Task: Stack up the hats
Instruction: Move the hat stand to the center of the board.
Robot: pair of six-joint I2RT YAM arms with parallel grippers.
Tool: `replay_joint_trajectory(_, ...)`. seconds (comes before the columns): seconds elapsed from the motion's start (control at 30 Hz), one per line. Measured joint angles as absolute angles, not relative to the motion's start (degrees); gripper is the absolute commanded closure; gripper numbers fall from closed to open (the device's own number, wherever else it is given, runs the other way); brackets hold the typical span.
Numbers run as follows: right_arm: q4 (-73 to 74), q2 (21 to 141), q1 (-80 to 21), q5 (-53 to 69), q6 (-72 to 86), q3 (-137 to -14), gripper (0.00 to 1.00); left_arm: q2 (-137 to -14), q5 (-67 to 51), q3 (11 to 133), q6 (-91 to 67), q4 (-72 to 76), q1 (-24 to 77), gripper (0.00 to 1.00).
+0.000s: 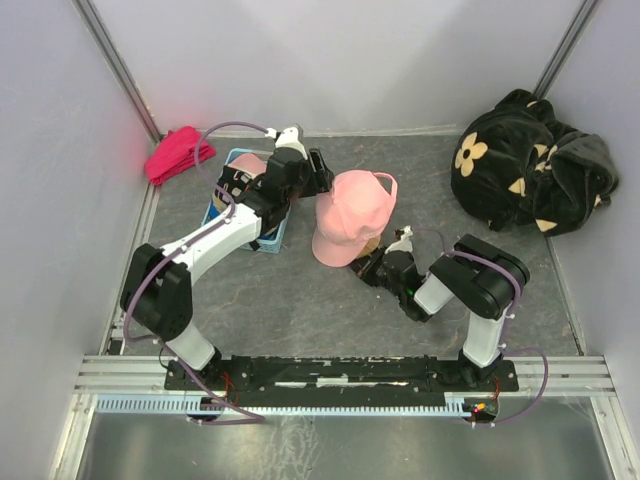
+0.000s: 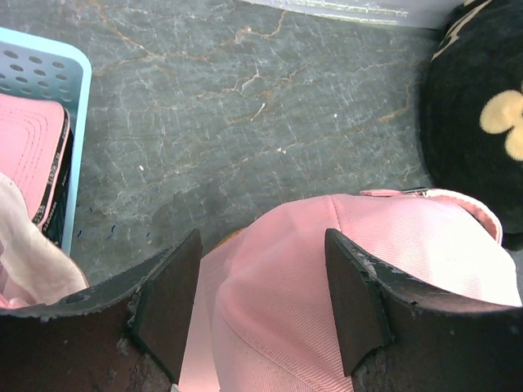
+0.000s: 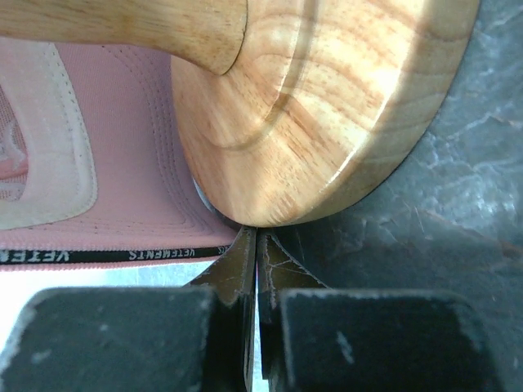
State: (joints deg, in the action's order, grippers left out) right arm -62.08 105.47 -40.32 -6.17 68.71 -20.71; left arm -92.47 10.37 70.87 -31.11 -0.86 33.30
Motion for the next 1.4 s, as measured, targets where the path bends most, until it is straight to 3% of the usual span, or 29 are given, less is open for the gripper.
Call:
replay_joint_trajectory(0.93,-57.7,110.4,-35.0,-3.1,67.0,-30.2,0.97,-97.1,10.2,77.3,-28.9,0.6,30.1,0.29)
replay_joint_trajectory(1.1,-56.9,110.4,-34.8,-2.4,66.1,-30.8,0.89,-96.7,10.7,77.3,-28.9,-0.1,27.7,0.29)
replay_joint_trajectory(1.23,-56.7,110.0,-34.8,-1.9,65.3,-30.6,0.77,-93.5,12.3,76.3,-29.0,-1.0,25.9,0.28)
replay_joint_trajectory(1.4,-52.4,104.1,-35.3,-1.3,62.8,-27.4,0.68,-89.8,14.7,75.4,-29.1,-1.8,24.7,0.27)
